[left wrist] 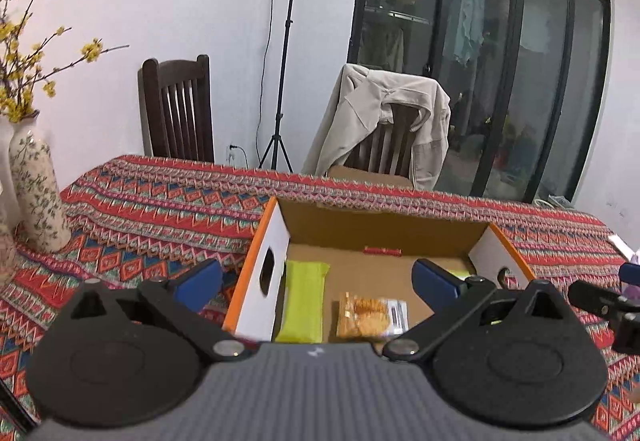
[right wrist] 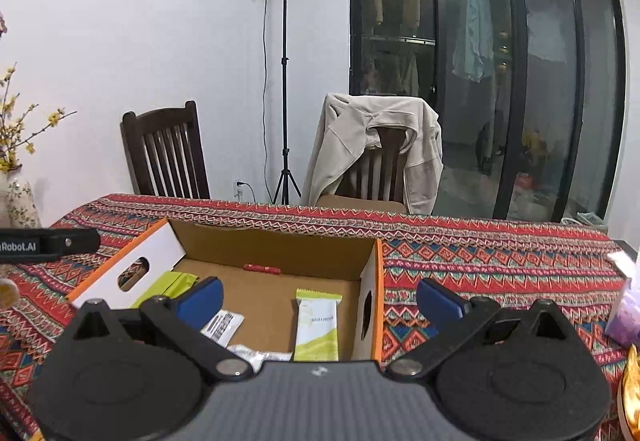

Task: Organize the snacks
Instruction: 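Withdraw both tools from the box back toward the snack pile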

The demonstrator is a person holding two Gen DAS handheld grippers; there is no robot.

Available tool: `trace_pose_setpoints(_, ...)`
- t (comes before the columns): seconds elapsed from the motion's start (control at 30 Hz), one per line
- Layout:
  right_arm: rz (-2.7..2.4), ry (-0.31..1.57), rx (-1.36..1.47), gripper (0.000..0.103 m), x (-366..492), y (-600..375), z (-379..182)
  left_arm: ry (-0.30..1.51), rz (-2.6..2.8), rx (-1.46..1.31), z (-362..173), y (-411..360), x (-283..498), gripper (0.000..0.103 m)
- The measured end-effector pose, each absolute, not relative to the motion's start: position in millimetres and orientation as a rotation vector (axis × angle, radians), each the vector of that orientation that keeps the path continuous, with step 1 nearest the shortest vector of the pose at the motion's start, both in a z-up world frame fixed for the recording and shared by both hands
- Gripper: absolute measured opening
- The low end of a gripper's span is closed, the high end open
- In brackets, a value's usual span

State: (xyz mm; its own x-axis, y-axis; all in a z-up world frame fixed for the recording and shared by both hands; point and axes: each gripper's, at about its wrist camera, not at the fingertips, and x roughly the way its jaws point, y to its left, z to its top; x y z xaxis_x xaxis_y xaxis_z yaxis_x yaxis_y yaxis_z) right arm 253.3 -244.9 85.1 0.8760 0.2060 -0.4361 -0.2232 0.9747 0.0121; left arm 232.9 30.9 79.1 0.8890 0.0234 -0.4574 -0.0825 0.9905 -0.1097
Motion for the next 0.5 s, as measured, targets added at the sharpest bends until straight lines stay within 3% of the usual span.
trace_pose_setpoints(0.5,0.248,0.485,-0.035,0.103,185.9,-246.1,56.0,0.525,0.031,-0.143,38.7,45.4,165.6,0.103)
